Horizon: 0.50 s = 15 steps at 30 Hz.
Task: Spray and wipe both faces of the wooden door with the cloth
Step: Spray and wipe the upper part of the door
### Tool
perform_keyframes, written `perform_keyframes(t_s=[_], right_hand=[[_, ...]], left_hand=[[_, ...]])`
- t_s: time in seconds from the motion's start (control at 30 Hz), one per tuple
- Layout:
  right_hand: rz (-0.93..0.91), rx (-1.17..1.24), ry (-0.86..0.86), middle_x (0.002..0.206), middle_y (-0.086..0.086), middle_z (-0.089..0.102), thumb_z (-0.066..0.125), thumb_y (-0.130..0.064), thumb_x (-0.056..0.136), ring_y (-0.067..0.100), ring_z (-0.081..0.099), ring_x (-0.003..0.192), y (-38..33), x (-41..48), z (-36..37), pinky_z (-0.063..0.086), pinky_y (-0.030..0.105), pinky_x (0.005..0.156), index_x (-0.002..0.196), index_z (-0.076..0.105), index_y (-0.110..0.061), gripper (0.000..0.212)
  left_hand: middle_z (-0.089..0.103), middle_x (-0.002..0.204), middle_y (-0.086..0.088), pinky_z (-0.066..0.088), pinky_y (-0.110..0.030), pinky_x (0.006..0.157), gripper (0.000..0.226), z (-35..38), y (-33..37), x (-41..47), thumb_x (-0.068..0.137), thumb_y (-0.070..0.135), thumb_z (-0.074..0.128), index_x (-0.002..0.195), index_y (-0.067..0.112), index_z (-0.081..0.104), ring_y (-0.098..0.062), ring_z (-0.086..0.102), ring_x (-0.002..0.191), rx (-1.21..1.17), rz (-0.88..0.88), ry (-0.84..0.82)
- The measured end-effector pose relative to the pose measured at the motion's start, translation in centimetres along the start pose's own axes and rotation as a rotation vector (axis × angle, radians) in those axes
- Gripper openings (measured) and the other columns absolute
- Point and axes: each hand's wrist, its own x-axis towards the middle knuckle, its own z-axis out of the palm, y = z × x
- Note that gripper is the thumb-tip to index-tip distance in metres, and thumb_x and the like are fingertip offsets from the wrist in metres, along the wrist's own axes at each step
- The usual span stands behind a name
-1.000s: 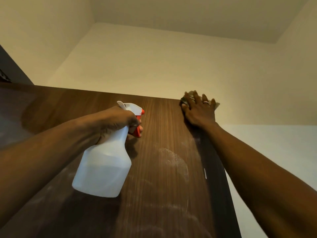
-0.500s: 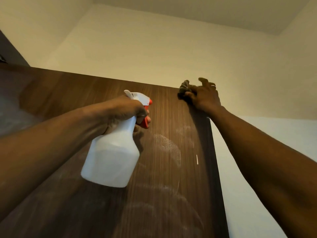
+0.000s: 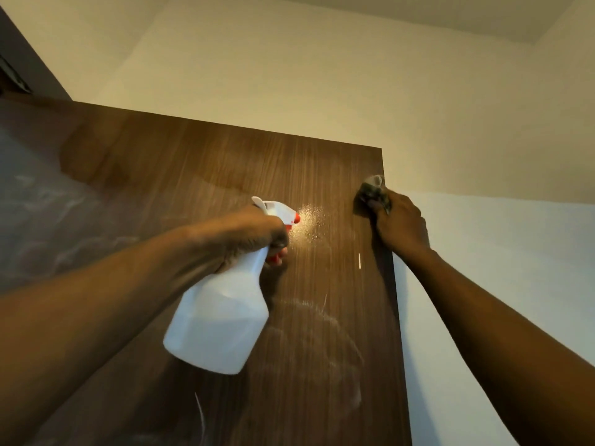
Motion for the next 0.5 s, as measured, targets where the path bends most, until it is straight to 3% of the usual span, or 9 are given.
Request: perform_keyframes(t_s=[0.07, 0.13, 0.2, 0.27, 0.37, 0.43, 0.5], right_hand=[[0.053, 0.115, -0.009, 0.139, 0.010, 0.054, 0.045, -0.041, 0.103, 0.032, 0.052, 0.126, -1.7, 1.8, 0.2, 0.042, 0.041, 0.102, 0.140, 0.047, -0.017, 0.045], [-0.043, -0.061, -0.038, 0.156, 0.006, 0.037, 0.041, -0.040, 0.104, 0.029, 0.034, 0.143, -2.7, 1.7, 0.4, 0.020, 0.049, 0.120, 0.150, 0.035, -0.019, 0.051], [-0.226, -0.270, -0.082, 0.163, 0.002, 0.020, 0.035, -0.042, 0.105, 0.023, 0.016, 0.150, -2.7, -0.9, 1.3, 0.004, 0.046, 0.123, 0.155, 0.025, -0.020, 0.056], [-0.402, -0.331, -0.113, 0.163, 0.001, 0.018, 0.027, -0.049, 0.102, 0.023, 0.015, 0.150, -1.8, -5.4, 1.5, 0.006, 0.044, 0.122, 0.156, 0.021, -0.021, 0.060], [-0.501, -0.397, -0.102, 0.160, 0.003, 0.027, 0.029, -0.049, 0.100, 0.027, 0.036, 0.142, 1.7, -9.9, 0.2, 0.029, 0.045, 0.115, 0.155, 0.025, -0.023, 0.060], [-0.344, -0.374, -0.081, 0.160, 0.006, 0.029, 0.027, -0.049, 0.100, 0.031, 0.044, 0.135, 3.3, -9.6, -1.0, 0.037, 0.047, 0.110, 0.155, 0.024, -0.025, 0.060], [-0.147, -0.367, -0.063, 0.163, 0.007, 0.019, 0.019, -0.054, 0.100, 0.032, 0.027, 0.146, 3.4, -7.4, -0.8, 0.023, 0.050, 0.119, 0.157, 0.015, -0.026, 0.063]], left_hand=[[0.062, 0.077, -0.018, 0.055, -0.038, 0.076, 0.007, 0.1, 0.4, 0.3, 0.080, 0.000, 0.055, 0.084, -0.002, 0.059, -0.025, 0.061, 0.069, -0.013, 0.015, 0.023], [0.065, 0.078, -0.017, 0.056, -0.045, 0.085, 0.007, -0.1, 0.5, 0.4, 0.079, 0.001, 0.056, 0.085, 0.001, 0.061, -0.025, 0.064, 0.070, -0.051, 0.013, 0.022], [0.067, 0.081, -0.017, 0.052, -0.051, 0.090, 0.011, -0.3, 0.3, 0.4, 0.077, 0.003, 0.059, 0.088, 0.003, 0.061, -0.028, 0.067, 0.079, -0.080, -0.009, 0.010], [0.067, 0.089, -0.019, 0.051, -0.053, 0.092, 0.017, -0.5, 0.1, 0.0, 0.077, 0.006, 0.060, 0.094, 0.004, 0.061, -0.033, 0.067, 0.091, -0.111, -0.030, 0.023], [0.067, 0.098, -0.023, 0.051, -0.052, 0.092, 0.018, -1.1, -0.4, -0.7, 0.081, 0.007, 0.059, 0.098, 0.004, 0.062, -0.036, 0.066, 0.097, -0.123, -0.035, 0.069], [0.067, 0.096, -0.020, 0.053, -0.048, 0.090, 0.011, -2.2, -0.9, -1.8, 0.084, 0.008, 0.058, 0.094, 0.008, 0.060, -0.033, 0.066, 0.090, -0.085, -0.025, 0.117], [0.067, 0.093, -0.017, 0.055, -0.043, 0.085, 0.008, -2.8, -1.5, -2.0, 0.083, 0.009, 0.059, 0.091, 0.013, 0.057, -0.029, 0.066, 0.085, -0.051, -0.031, 0.144]])
